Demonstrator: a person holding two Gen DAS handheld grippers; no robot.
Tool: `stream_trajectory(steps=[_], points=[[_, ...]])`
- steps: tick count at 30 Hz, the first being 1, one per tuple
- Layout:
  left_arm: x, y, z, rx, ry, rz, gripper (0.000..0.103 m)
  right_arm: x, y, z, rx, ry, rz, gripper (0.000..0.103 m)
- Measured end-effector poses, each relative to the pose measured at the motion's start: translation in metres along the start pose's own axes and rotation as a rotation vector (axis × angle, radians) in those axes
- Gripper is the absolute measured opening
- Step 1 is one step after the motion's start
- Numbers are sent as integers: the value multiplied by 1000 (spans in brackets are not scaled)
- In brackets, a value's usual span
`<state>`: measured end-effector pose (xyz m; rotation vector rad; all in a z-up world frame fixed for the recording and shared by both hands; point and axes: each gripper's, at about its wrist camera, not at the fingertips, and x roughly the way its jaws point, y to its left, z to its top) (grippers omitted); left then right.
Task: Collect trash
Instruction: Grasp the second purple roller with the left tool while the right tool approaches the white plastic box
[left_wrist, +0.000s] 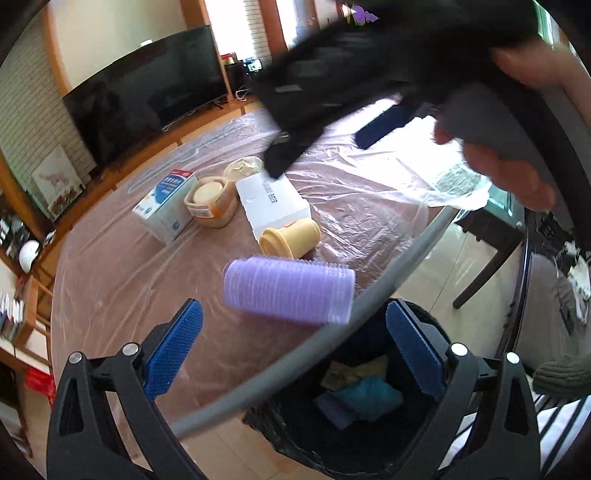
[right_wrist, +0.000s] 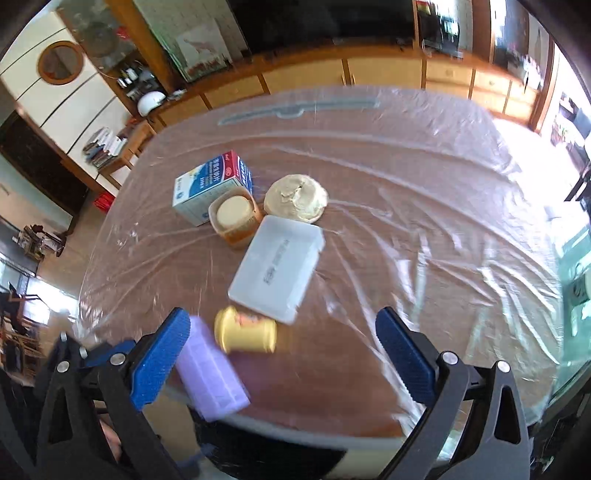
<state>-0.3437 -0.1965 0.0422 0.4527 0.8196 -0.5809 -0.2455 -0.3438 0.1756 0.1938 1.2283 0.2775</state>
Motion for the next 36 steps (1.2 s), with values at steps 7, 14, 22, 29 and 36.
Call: stream_trajectory(steps=[7,14,22,29,36], points=[[21,7,8,18,30,-36,100,43,6,22,76,75,-31,99],[33,14,15,1,47,-85,100,66,12,28,65,96,-108,98],[41,27,21,-36,78,-165,99,81,17,34,53,112,-116,86],[44,31,19,-29,95,-178,85,74,8,39,44,90,-107,64],[36,33,20,-42,68,-145,84,68,-1,36,57,78,-68,59]])
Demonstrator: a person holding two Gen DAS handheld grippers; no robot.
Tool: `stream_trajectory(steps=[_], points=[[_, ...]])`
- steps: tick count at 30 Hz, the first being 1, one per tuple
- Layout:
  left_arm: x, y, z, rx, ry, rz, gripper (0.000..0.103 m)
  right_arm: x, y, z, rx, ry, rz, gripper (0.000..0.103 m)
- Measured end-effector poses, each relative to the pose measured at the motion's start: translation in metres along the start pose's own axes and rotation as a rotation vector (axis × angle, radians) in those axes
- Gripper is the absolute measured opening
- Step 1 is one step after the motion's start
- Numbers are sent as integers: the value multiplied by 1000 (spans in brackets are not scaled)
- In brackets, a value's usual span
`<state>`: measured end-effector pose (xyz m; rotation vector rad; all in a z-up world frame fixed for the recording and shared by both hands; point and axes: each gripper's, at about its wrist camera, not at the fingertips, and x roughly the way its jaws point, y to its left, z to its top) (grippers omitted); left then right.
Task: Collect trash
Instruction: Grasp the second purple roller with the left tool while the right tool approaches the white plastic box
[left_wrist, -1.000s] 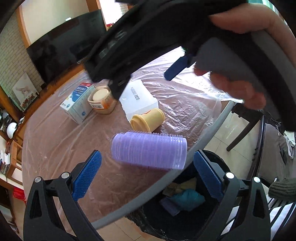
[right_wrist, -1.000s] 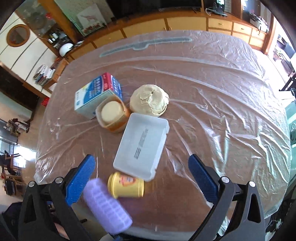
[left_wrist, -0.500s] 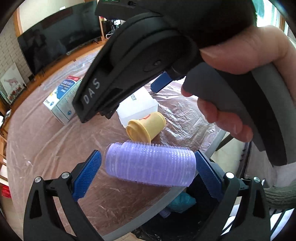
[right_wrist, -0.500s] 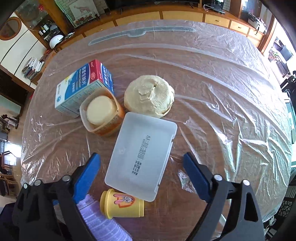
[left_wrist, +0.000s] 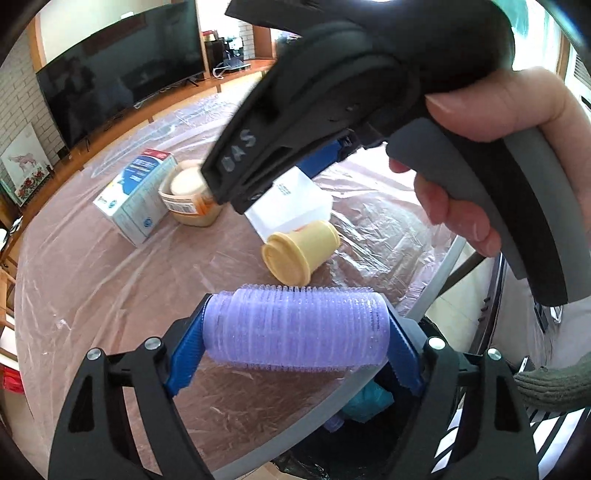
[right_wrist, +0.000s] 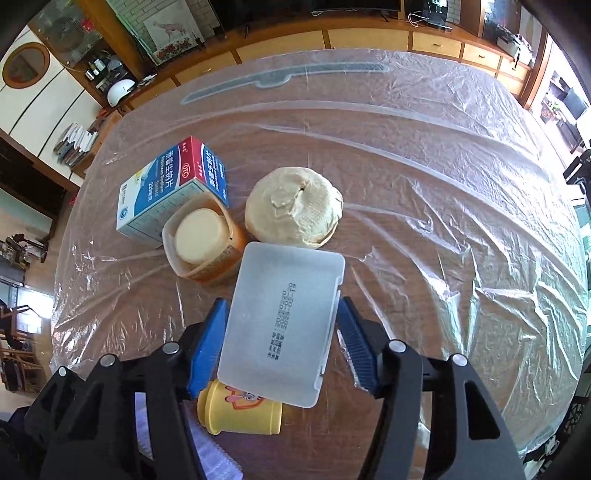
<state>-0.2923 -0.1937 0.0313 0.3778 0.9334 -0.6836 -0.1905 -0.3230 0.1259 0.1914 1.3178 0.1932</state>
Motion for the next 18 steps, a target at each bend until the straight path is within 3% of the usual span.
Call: stream_trajectory(steps=[8,18], points=[[-15,8,-9,-71,-21,37,84,-18,-3,-2,-68,-38,-46,58],[-19,30,-12,-198,-40,77,84,-22,-25,-9,-42,-31,-37,57]])
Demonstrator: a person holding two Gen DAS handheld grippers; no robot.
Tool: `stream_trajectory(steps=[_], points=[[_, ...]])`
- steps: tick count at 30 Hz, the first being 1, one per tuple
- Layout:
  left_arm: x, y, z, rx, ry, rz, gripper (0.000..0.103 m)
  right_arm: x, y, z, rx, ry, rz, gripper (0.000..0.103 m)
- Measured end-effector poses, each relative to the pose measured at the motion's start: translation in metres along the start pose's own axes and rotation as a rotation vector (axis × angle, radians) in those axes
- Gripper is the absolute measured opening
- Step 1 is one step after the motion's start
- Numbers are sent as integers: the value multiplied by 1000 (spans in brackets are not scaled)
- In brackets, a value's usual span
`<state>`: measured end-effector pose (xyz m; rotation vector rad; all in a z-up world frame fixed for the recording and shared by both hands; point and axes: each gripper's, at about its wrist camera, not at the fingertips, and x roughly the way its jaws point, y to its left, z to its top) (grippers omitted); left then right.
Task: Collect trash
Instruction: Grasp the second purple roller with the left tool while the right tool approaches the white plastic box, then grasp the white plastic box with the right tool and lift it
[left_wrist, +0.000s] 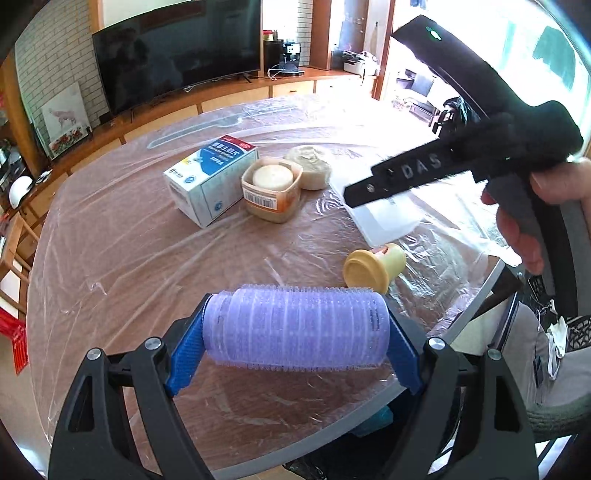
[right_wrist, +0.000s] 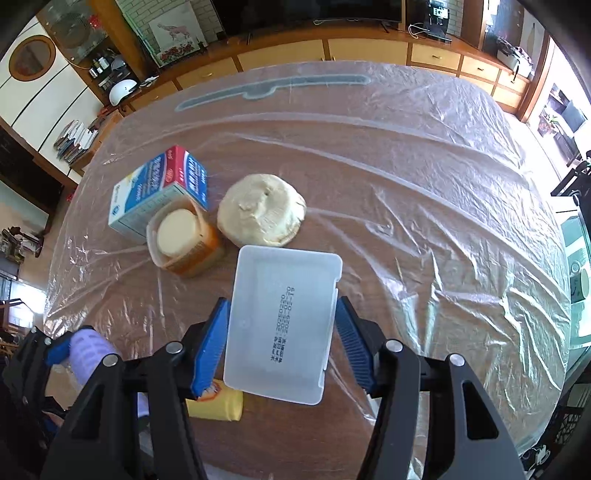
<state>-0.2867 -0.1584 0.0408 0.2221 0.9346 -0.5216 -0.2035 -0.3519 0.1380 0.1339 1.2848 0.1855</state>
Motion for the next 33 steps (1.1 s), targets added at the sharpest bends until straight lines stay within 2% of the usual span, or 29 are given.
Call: stream_trajectory(steps=[4,7,9,12,19,21,23,24,29,33], points=[[0,1,0,-3,-1,9,84,3,0,-4,-21,3,-49,59],[1,4,1,-8,-3,14,84,9,4,-7,-27,5,-93,72],[-1,4,0,-9,-8,18,84,9,4,-12,-16,-7,-106,76],[-1,4,0,-14,-9,23,84,9,4,-18,-1,-30,-158,76],[-2,8,-1,-26,-7,34,84,6,1,-33,1,-96,-168,76],[-2,8,-1,-25,-8,35,84,4,0,-38,-1,-114,-156,74],[-2,10,0,-26,-8,35,84,3,-2,-40,-1,-131,-145,66],[-2,10,-1,-26,-8,35,84,1,-4,-41,3,-145,-142,53],[-5,12,-1,-29,-15,40,84,-5,-14,-51,42,-163,-88,53],[-6,15,0,-40,-21,47,84,-17,-17,-51,23,-204,-86,53]])
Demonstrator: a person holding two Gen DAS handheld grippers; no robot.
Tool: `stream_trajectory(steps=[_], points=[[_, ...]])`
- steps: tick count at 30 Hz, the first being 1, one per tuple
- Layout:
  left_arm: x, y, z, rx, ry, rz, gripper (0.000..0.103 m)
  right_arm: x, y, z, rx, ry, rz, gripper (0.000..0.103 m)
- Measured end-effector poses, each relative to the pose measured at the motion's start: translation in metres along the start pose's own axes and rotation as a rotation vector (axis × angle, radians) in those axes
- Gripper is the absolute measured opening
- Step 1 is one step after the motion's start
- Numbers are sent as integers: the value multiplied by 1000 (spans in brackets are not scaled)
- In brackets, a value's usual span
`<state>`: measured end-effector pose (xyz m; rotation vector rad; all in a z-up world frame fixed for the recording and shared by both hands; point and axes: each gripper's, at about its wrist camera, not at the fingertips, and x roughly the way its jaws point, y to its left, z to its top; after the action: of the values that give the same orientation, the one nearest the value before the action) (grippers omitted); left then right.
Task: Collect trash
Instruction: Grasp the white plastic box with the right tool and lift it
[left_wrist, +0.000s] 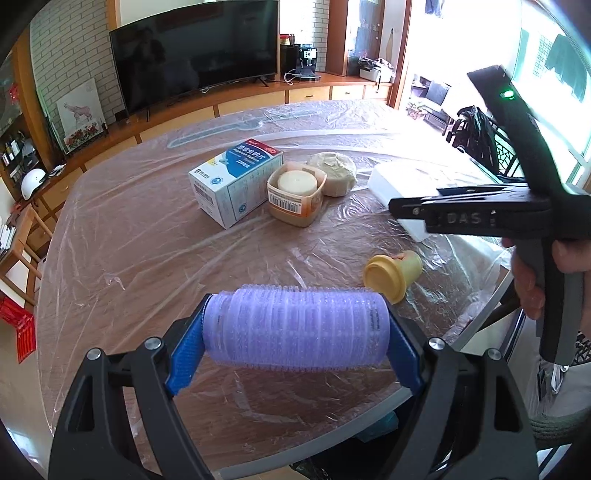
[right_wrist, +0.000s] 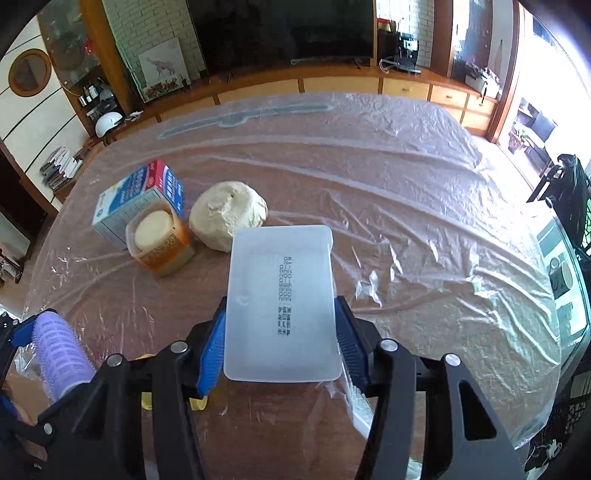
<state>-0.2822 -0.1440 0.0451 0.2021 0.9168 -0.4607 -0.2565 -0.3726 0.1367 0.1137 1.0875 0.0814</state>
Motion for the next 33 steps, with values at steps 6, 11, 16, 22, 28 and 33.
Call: stream_trajectory(steps=[6,11,16,22,28,33], points=[[-3,2,2,-11,-10,2,84,-24,-6,5,-14,-42,50,53],[-4,0,2,-6,-14,2,84,-9,1,3,-79,45,-2,53],[-5,-2,1,-3,-17,2,84,8,4,-5,-87,86,-17,63],[-6,3,2,-11,-13,1,84,-5,18,-5,-163,-35,-70,81],[-5,3,1,-12,-18,2,84,7,12,-7,-99,21,-60,53],[-4,5,0,-17,-17,3,84,-14,6,-9,-58,-43,-18,53]])
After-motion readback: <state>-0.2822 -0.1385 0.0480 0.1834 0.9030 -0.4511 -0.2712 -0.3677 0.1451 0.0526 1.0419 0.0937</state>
